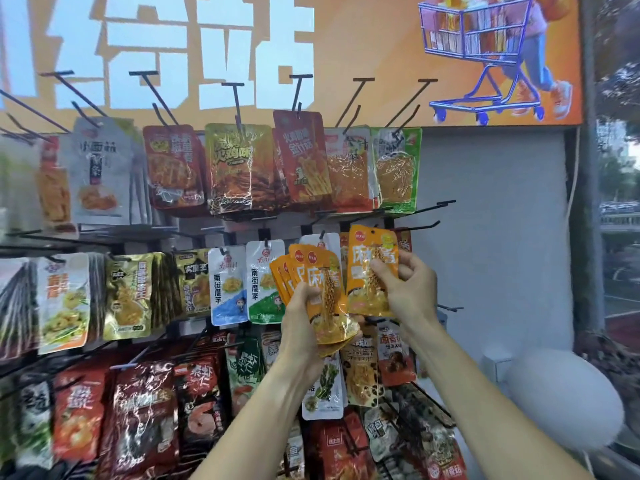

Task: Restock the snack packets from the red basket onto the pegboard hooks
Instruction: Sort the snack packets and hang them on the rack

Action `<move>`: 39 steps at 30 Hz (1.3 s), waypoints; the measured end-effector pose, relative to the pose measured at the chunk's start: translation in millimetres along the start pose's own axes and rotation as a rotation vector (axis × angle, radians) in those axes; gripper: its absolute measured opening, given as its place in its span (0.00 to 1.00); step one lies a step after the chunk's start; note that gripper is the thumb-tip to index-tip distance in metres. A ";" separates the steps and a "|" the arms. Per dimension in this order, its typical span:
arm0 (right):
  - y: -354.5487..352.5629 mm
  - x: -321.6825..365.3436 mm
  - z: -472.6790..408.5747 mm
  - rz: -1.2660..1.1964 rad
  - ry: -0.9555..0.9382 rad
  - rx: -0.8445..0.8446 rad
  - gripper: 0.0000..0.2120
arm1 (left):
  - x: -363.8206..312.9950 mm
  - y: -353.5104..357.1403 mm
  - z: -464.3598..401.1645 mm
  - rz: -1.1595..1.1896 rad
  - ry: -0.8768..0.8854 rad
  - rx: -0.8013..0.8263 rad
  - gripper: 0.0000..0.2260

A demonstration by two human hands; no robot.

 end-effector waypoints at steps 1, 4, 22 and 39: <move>-3.6 5.6 -6.7 0.023 -0.028 -0.015 0.22 | -0.7 -1.1 0.7 0.013 -0.008 0.007 0.15; -6.9 18.0 -22.3 0.092 -0.077 -0.021 0.24 | -1.0 -7.3 3.6 0.007 -0.029 -0.006 0.18; 1.6 37.7 -49.9 0.442 -0.116 0.100 0.23 | -6.4 -15.0 4.3 -0.064 -0.037 0.054 0.20; 37.6 9.1 -73.3 0.870 -0.029 0.205 0.28 | -7.6 -12.7 0.9 -0.027 -0.029 0.088 0.18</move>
Point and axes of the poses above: each hand's wrist, its own z-axis away from the middle knuckle, its own y-axis out of the palm, x = y × z, the point moved 9 cm from there along -z, towards the middle knuckle, and after that the axes turned 5 degrees about x, right-handed, at the moved point
